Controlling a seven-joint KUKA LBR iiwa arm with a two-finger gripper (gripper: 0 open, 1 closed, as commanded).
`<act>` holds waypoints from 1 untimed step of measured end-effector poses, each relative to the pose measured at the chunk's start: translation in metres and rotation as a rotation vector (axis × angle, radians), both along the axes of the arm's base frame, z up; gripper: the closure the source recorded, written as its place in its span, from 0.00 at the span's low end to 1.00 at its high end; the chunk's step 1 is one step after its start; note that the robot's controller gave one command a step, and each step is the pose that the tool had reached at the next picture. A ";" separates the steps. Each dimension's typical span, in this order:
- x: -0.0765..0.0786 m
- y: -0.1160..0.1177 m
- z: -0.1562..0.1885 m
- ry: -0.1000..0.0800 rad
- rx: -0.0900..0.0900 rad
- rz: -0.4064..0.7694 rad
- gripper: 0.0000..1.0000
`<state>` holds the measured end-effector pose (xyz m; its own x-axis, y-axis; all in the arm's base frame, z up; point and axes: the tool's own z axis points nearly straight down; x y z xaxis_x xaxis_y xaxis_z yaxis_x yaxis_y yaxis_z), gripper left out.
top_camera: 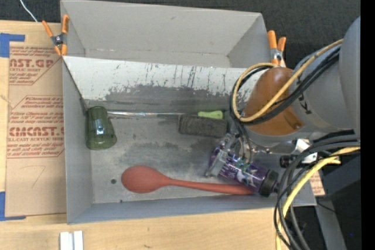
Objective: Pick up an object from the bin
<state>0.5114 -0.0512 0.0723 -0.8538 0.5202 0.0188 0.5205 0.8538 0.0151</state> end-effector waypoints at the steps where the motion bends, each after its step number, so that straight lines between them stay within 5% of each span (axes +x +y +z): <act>1: -0.003 -0.014 -0.001 0.000 -0.001 -0.021 1.00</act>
Offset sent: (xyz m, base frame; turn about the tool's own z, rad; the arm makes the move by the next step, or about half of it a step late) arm -0.0033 -0.0572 -0.0023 -0.0097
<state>0.5084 -0.0650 0.0715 -0.8427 0.5381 0.0184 0.5384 0.8426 0.0142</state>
